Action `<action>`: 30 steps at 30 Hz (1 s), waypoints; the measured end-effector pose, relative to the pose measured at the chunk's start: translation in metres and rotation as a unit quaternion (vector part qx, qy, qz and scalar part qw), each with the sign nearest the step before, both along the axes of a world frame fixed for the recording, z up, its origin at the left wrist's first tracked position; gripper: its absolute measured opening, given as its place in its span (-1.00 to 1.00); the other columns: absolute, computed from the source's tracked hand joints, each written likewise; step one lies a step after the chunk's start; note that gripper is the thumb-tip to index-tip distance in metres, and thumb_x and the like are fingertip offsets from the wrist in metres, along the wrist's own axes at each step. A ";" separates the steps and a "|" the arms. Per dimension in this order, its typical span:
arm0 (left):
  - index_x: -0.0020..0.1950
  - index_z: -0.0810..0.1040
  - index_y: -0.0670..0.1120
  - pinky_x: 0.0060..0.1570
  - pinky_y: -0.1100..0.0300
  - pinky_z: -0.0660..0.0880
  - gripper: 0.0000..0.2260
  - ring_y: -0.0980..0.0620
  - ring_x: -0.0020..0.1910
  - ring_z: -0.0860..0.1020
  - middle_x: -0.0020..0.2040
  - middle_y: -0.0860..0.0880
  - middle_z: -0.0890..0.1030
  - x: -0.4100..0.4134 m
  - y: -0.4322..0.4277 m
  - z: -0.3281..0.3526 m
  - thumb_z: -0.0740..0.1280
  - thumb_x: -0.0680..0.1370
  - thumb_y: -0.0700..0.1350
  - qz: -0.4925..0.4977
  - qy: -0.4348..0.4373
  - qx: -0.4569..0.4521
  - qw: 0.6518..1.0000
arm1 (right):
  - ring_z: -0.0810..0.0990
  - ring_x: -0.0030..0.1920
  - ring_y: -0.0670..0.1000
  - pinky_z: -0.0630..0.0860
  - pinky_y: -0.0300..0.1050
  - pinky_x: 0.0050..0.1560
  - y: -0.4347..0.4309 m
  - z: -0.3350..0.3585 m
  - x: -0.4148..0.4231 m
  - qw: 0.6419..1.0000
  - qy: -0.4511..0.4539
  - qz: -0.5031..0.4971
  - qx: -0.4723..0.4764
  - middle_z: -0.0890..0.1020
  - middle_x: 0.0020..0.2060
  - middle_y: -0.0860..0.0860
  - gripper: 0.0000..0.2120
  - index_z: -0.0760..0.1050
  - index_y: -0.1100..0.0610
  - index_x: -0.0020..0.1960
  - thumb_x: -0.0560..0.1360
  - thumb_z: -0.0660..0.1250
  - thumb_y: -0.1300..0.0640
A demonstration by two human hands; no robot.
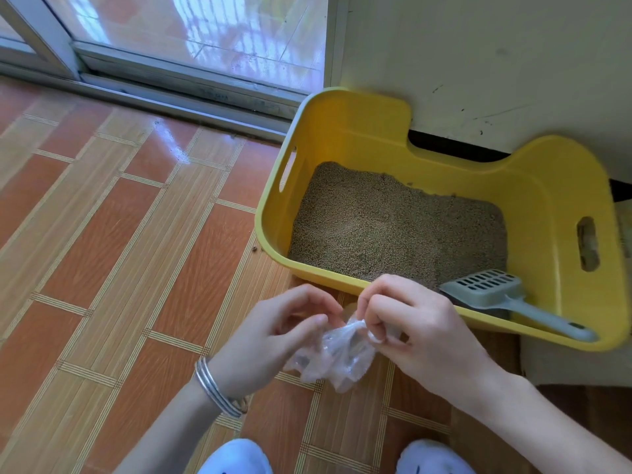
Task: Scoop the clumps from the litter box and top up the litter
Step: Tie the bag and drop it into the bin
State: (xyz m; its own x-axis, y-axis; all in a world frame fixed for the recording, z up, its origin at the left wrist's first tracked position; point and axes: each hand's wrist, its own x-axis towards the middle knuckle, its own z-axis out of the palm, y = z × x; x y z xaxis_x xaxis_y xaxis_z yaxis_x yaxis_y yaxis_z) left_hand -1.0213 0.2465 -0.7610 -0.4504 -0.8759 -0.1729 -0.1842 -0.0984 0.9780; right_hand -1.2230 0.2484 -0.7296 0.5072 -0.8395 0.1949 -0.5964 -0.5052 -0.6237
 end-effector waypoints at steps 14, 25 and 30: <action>-0.09 0.58 -0.04 -0.07 0.18 0.53 -0.87 0.02 -0.13 0.60 -0.14 0.03 0.64 -0.007 0.000 0.002 0.40 0.40 -0.06 -0.009 0.042 0.017 0.999 | 0.56 -0.23 0.03 0.49 0.05 -0.23 0.001 -0.009 0.000 0.965 -0.222 -0.066 0.123 0.60 -0.26 -0.01 -0.77 0.36 0.15 -0.34 0.34 0.42 0.20; -0.21 0.51 -0.05 -0.22 0.32 0.46 -0.84 0.12 -0.24 0.55 -0.24 0.02 0.61 -0.015 0.017 0.005 0.38 0.37 0.02 0.103 0.093 0.056 0.989 | 0.57 -0.17 -0.06 0.50 -0.18 -0.17 0.002 -0.009 -0.007 0.979 -0.166 -0.050 0.105 0.60 -0.21 -0.03 -0.82 0.50 0.22 -0.23 0.38 0.44 0.13; -0.26 0.45 0.03 -0.22 0.18 0.48 -0.88 0.09 -0.29 0.53 -0.33 0.09 0.53 -0.001 0.028 0.005 0.28 0.38 0.06 0.153 -0.163 -0.130 0.966 | 0.51 -0.16 -0.10 0.43 -0.30 -0.11 0.019 -0.019 -0.015 0.993 -0.062 -0.069 0.068 0.53 -0.18 -0.05 -0.83 0.48 0.17 -0.22 0.40 0.41 0.09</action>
State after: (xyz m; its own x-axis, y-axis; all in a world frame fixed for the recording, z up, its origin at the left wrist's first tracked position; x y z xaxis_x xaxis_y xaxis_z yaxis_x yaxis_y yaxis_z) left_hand -1.0221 0.2745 -0.7556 -0.1231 -0.9922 -0.0177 -0.4883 0.0450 0.8715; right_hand -1.2381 0.2676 -0.7491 0.3648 -0.9221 0.1291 -0.5688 -0.3305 -0.7532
